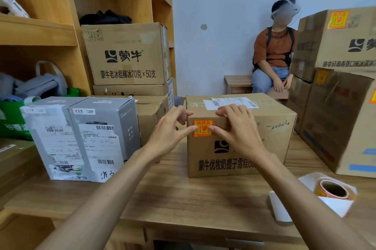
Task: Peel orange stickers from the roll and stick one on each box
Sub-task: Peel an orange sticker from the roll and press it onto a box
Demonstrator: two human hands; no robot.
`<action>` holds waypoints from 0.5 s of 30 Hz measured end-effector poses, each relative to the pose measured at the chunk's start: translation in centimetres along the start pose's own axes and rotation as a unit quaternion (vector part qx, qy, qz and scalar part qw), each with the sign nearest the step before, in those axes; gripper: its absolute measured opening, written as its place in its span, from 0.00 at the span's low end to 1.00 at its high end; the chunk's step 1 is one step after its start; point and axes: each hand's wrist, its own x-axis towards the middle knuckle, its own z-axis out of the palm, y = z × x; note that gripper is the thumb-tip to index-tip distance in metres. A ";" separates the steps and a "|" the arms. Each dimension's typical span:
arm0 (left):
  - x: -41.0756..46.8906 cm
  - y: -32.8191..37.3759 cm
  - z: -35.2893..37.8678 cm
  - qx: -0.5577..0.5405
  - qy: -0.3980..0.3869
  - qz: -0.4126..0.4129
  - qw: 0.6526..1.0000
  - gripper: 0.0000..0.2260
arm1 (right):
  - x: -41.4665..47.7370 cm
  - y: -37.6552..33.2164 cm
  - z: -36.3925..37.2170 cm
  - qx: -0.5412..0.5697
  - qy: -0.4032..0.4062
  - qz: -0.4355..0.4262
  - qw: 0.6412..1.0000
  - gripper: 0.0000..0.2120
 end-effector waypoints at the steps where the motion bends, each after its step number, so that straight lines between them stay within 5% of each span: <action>1: 0.0 -0.1 0.1 0.000 0.002 0.001 1.000 0.14 | 0.0 0.0 0.1 -0.007 0.003 0.000 1.000 0.24; 7: -0.6 -0.6 0.5 0.025 -0.024 0.007 0.999 0.24 | -0.4 0.3 -0.3 -0.023 -0.019 -0.022 0.999 0.29; 15: -0.6 -0.4 0.6 0.072 -0.019 0.011 0.997 0.24 | -0.3 0.4 0.1 -0.055 -0.021 -0.038 0.998 0.29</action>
